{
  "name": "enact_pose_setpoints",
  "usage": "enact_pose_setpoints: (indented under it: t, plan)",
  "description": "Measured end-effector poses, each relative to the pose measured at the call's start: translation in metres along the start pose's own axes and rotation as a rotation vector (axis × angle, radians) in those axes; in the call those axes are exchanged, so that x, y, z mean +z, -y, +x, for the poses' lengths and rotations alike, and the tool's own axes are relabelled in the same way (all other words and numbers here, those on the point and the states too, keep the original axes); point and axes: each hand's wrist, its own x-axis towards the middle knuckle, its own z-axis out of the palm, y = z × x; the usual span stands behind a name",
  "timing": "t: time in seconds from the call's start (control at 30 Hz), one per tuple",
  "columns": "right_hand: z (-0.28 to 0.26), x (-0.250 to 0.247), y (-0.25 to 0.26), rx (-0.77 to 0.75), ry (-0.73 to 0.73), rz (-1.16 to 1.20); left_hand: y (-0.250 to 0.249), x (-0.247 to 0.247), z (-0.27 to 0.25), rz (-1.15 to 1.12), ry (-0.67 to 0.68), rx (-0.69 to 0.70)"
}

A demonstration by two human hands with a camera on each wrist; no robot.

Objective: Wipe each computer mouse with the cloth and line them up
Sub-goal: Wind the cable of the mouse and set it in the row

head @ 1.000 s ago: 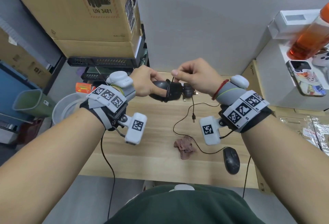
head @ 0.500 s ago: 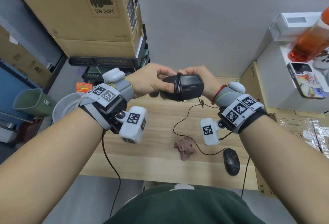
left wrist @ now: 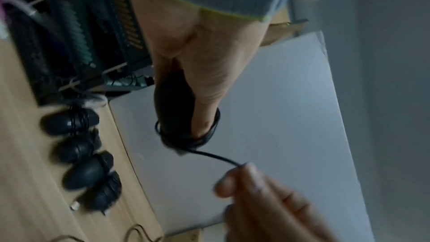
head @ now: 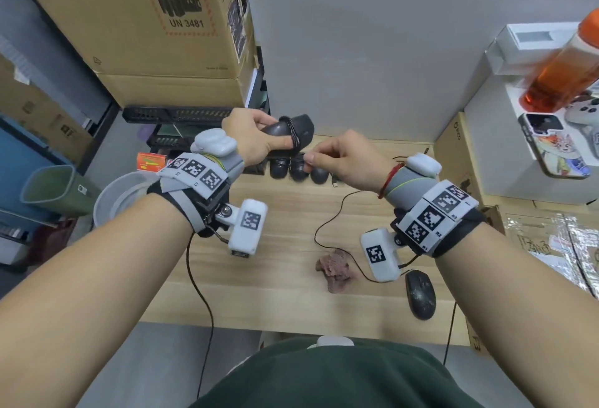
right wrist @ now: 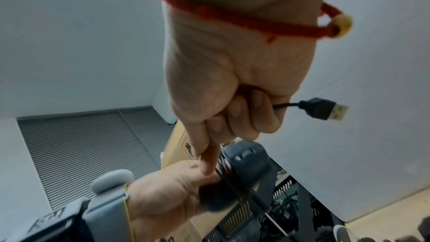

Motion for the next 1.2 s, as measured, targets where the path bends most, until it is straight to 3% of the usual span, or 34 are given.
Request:
enact_pose_setpoints:
  t: [0.2, 0.37, 0.47, 0.6, 0.7, 0.87, 0.97, 1.1, 1.2]
  plan:
    - [0.01, -0.018, 0.001, 0.002, -0.065, -0.022, -0.007, 0.006, -0.013, 0.263, 0.353, 0.145]
    - [0.013, -0.027, -0.011, 0.006, -0.175, 0.124, -0.011, 0.008, -0.021, -0.026, 0.577, 0.182]
    - [0.013, -0.02, -0.016, 0.038, -0.186, 0.244, -0.016, 0.007, -0.026, -0.159, 0.638, 0.16]
    - [0.014, -0.006, -0.03, 0.168, -0.22, 0.425, -0.019, 0.007, -0.024, -0.353, 0.524, 0.083]
    - [0.012, 0.01, -0.043, 0.157, -0.248, 0.423, -0.017, 0.013, -0.018, -0.51, 0.373, 0.025]
    - [0.015, 0.025, -0.042, 0.206, -0.209, 0.518, -0.005, 0.034, -0.008, -0.557, 0.127, -0.063]
    - [0.019, 0.033, -0.043, 0.239, -0.145, 0.693, 0.003, 0.048, -0.002, -0.492, -0.012, -0.088]
    - [0.018, 0.039, -0.041, 0.33, -0.161, 0.944, 0.013, 0.07, -0.003, -0.209, -0.1, -0.058]
    - [0.021, 0.041, -0.051, 0.372, -0.277, 0.962, 0.018, 0.083, -0.004, -0.151, -0.044, 0.037]
